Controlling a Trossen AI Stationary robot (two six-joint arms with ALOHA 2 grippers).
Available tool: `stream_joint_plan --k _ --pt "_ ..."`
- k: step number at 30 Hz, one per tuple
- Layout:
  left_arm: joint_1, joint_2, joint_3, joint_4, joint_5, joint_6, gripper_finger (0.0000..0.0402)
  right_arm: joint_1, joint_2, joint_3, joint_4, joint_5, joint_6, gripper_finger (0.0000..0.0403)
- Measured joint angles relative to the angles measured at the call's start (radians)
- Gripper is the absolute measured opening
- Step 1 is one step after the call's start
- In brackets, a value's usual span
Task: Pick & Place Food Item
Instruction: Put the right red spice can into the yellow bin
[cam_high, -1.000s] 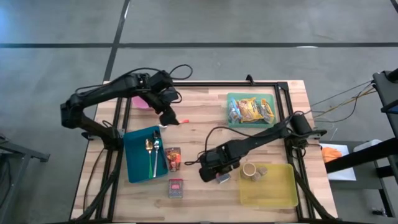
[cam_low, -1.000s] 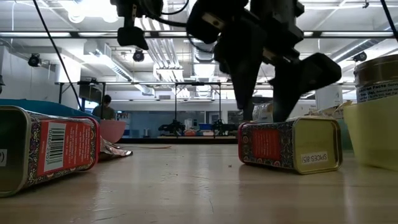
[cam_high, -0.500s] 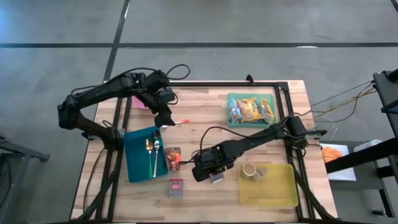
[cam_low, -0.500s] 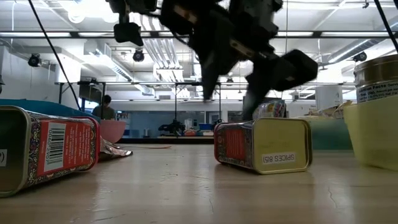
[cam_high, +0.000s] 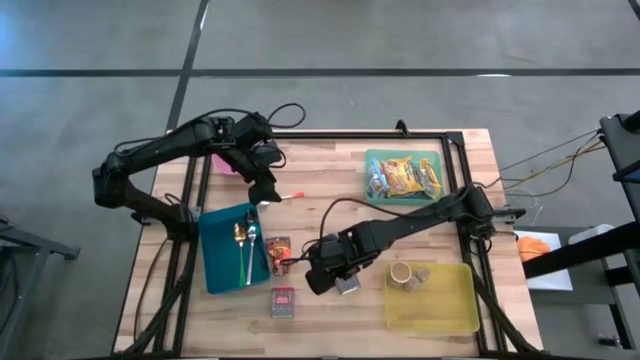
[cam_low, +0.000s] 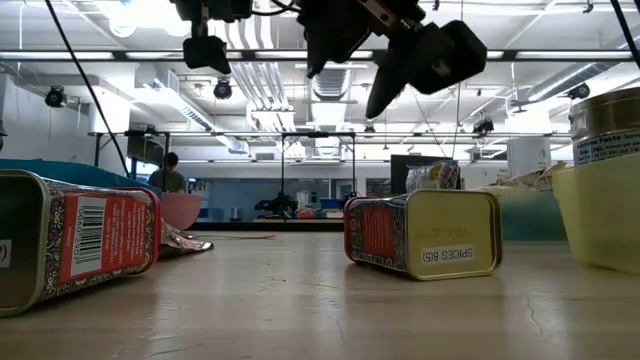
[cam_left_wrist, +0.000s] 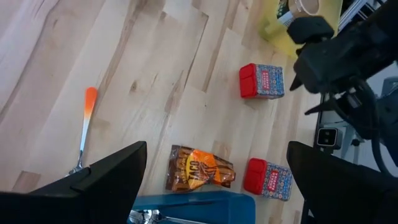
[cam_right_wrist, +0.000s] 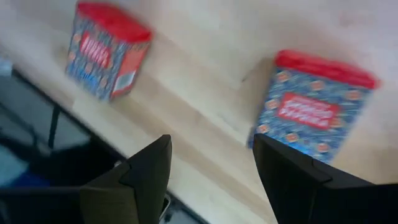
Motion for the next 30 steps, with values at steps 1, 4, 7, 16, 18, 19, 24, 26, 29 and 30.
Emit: stream_joint_plan --k 1,4,7,16,18,19,24,26,29,30 --pt "0.000 0.000 0.000 0.000 0.000 0.000 0.0392 0.000 0.000 0.011 -0.024 0.018 0.017 0.0224" --pt "0.000 0.000 0.000 0.000 0.000 0.000 0.0392 -0.001 0.000 0.038 -0.089 0.064 0.102 0.0224" --pt "0.000 0.000 0.000 0.001 0.000 -0.002 0.0392 0.000 -0.002 0.048 -0.107 0.119 0.125 0.0224" --pt "0.000 0.001 0.000 0.002 0.000 -0.003 0.0392 0.000 -0.002 0.047 -0.349 0.198 0.357 0.0224" --pt "0.000 0.001 0.000 0.002 0.000 -0.003 0.0392 0.004 -0.002 0.048 -0.334 0.201 0.355 0.0224" --pt "0.000 0.001 0.000 0.002 0.000 -0.003 0.0392 0.006 -0.002 0.048 -0.330 0.214 0.336 0.0224" --pt "0.000 0.001 0.000 0.003 0.000 -0.003 0.0392 0.011 -0.002 0.042 -0.336 0.187 0.153 0.0224" --pt "0.000 0.001 0.000 0.003 0.000 -0.003 0.0392 0.010 -0.002 0.042 -0.340 0.129 0.080 0.0224" --pt "0.000 0.001 0.000 0.003 0.000 -0.003 0.0392 0.011 -0.002 0.042 -0.348 0.068 0.045 0.0224" --pt "0.000 0.001 0.000 0.004 0.000 -0.003 0.0392 0.011 -0.002 0.042 -0.352 0.059 0.044 0.0224"
